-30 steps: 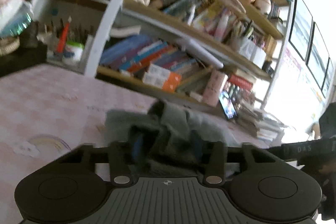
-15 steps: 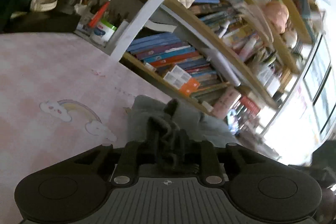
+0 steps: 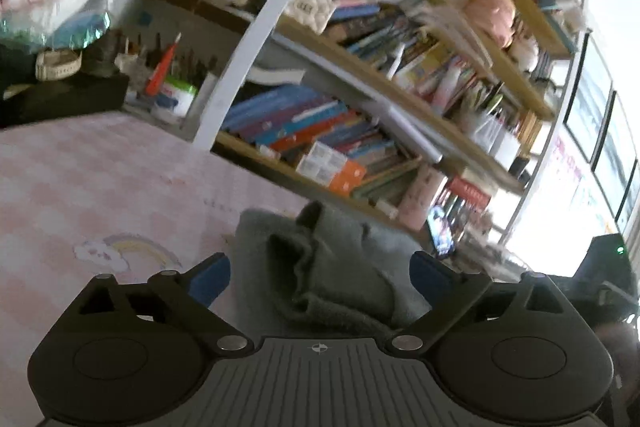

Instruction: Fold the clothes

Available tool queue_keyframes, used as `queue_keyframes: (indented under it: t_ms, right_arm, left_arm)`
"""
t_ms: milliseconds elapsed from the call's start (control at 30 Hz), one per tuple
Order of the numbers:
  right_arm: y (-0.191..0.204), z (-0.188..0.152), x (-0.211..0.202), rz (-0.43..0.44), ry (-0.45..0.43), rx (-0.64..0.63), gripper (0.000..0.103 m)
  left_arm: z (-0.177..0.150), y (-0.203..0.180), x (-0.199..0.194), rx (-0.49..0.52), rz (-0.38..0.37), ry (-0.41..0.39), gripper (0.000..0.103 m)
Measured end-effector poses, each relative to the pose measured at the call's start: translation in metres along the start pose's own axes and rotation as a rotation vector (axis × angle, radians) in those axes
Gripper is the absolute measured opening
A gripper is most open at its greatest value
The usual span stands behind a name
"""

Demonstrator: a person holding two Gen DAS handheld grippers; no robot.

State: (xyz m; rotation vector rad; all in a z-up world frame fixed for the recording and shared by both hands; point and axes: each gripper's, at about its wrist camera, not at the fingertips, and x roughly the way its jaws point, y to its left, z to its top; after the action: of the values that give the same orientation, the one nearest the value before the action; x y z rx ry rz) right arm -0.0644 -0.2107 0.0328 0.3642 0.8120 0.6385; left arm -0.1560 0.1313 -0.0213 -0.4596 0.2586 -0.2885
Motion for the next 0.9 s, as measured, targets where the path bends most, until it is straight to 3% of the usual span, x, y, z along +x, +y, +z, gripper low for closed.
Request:
queue_keyframes:
  t_ms: [233, 367, 433, 500, 567, 767, 900]
  right_arm:
    - [-0.004, -0.003, 0.006, 0.009, 0.015, 0.009, 0.088]
    - [-0.006, -0.005, 0.007, 0.003, 0.003, 0.020, 0.082]
    - [-0.007, -0.006, 0.006, 0.001, -0.009, 0.021, 0.072]
    - [-0.007, -0.006, 0.000, 0.000, -0.025, 0.003, 0.060]
    - [-0.006, -0.005, -0.007, -0.006, -0.041, -0.025, 0.053]
    - [-0.010, -0.005, -0.022, -0.020, -0.034, -0.076, 0.053]
    - [-0.018, -0.007, -0.026, -0.013, -0.020, -0.065, 0.061]
  left_arm:
    - [-0.004, 0.017, 0.026, -0.145, -0.005, 0.110, 0.096]
    - [-0.007, 0.011, 0.036, -0.149, -0.024, 0.132, 0.094]
    - [-0.008, 0.006, 0.034, -0.134, -0.026, 0.128, 0.083]
    - [-0.008, 0.000, 0.030, -0.112, -0.030, 0.113, 0.059]
    - [-0.006, -0.008, 0.026, -0.067, -0.049, 0.099, 0.051]
    - [-0.010, -0.021, 0.032, -0.032, -0.081, 0.127, 0.050]
    - [-0.010, -0.016, 0.038, -0.058, -0.074, 0.158, 0.060]
